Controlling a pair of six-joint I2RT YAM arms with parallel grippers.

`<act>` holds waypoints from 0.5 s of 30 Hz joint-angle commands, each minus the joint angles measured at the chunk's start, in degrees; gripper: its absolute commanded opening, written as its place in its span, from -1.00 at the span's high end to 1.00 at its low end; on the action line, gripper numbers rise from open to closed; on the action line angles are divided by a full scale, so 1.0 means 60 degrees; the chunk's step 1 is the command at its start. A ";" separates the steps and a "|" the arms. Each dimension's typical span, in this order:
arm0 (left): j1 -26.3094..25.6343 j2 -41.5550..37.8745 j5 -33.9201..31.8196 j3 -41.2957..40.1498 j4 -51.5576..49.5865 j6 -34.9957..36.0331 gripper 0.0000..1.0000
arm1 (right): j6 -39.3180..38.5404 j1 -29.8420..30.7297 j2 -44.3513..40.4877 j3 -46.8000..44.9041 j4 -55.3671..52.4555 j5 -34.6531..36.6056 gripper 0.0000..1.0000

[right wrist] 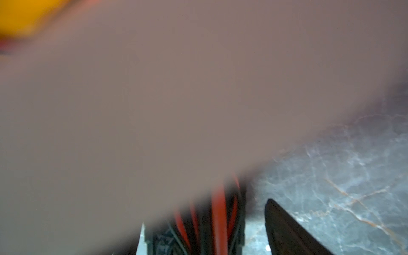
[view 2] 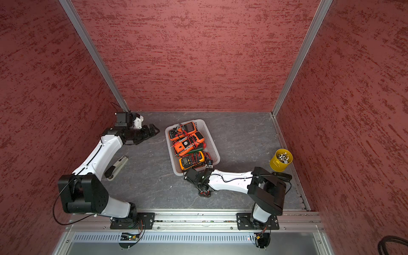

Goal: Put the multimeter into the basket
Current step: Adjust the multimeter at the center of the board.

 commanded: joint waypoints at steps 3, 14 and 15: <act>0.0126 0.0021 -0.0090 0.0326 -0.0068 0.0144 -0.99 | -0.0087 0.0485 0.0176 -0.0476 -0.0255 -0.0823 -0.74; 0.0183 0.0015 -0.0035 0.0358 -0.0114 0.0144 -0.99 | -0.0226 0.0506 0.0683 -0.1025 0.0785 -0.1348 -0.62; 0.0182 0.0035 -0.0031 0.0373 -0.0129 0.0137 -0.99 | -0.0209 0.0506 0.0684 -0.1170 0.0895 -0.1396 -0.62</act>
